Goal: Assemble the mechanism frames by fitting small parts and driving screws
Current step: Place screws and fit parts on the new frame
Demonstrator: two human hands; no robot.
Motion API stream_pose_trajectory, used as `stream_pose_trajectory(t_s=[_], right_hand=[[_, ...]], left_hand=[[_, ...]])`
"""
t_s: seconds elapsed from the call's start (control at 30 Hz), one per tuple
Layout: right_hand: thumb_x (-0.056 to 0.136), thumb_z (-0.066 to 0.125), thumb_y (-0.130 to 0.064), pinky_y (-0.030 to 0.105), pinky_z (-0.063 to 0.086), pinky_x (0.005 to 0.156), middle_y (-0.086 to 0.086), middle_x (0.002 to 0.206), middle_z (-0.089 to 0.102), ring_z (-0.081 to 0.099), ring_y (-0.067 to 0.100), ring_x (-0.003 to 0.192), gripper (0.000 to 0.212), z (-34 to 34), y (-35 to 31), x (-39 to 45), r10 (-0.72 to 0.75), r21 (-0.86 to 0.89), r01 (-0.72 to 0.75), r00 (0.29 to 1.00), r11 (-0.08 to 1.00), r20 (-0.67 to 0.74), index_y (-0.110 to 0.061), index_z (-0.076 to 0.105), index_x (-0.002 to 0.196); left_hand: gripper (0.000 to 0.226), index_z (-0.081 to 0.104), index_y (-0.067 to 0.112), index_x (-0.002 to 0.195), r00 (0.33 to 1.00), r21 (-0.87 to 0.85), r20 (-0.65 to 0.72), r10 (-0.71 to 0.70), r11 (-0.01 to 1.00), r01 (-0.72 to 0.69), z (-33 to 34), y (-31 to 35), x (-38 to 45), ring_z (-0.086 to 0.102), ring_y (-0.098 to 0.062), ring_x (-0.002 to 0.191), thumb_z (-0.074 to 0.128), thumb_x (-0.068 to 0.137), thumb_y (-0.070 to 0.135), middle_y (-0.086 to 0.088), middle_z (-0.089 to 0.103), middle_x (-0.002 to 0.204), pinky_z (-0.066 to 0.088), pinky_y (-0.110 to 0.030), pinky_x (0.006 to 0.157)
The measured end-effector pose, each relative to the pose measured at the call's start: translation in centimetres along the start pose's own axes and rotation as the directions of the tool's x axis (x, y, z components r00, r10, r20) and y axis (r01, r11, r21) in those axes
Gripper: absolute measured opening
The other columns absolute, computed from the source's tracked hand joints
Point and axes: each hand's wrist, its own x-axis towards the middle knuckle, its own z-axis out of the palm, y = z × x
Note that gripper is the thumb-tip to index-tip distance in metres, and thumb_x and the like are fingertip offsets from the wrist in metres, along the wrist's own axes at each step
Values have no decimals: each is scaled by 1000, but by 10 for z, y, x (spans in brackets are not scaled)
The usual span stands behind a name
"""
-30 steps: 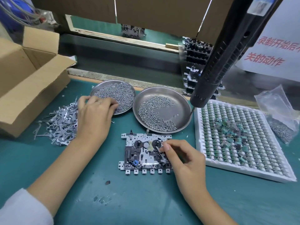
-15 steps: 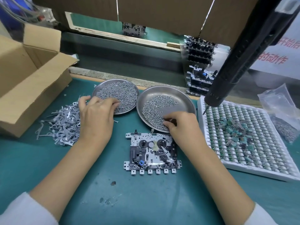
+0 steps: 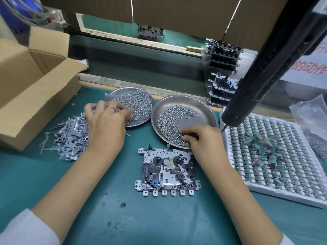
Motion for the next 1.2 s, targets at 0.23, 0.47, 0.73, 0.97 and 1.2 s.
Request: stream_pose_trajectory(t_s=[0.23, 0.47, 0.73, 0.97, 1.2], right_hand=[[82, 70, -2, -5, 35, 69, 2, 87, 74, 56, 5, 72, 14, 2, 1, 1, 17, 69, -15, 1000, 997, -18, -9, 76, 94], [85, 69, -7, 5, 42, 71, -3, 88, 73, 53, -3, 66, 17, 2, -1, -2, 14, 71, -12, 999, 997, -36, -13, 76, 99], [83, 72, -9, 31, 53, 77, -9, 77, 67, 58, 6, 70, 20, 4, -4, -2, 38, 105, -35, 999, 994, -27, -17, 75, 102], [85, 69, -7, 36, 51, 80, -9, 79, 64, 59, 12, 79, 28, 2, -3, 0, 9, 104, -12, 1000, 994, 27, -21, 71, 109], [88, 64, -3, 35, 50, 83, -5, 84, 66, 57, 10, 81, 33, 4, -4, 0, -9, 71, 6, 999, 997, 44, -20, 69, 116]], left_hand=[[17, 76, 25, 96, 995, -9, 98, -35, 999, 36, 1, 3, 10, 52, -30, 98, 62, 91, 33, -1, 71, 100, 19, -37, 85], [13, 74, 21, 89, 997, -70, 58, -47, 996, 51, 3, 5, 8, 54, -30, 95, 63, 89, 30, -3, 71, 94, 19, -37, 82], [10, 68, 5, 92, 999, -427, 17, -52, 902, 54, -13, 13, 1, 62, -26, 82, 64, 89, 12, -7, 69, 88, 45, -31, 79], [11, 69, 18, 88, 999, -723, 20, -46, 689, 46, -29, 39, -34, 57, 12, 78, 69, 83, 9, 18, 63, 83, 38, -1, 75], [23, 68, 31, 96, 985, -843, 134, -112, 510, 173, -27, 47, -48, 61, 3, 81, 67, 82, 13, 14, 68, 88, 43, -8, 77]])
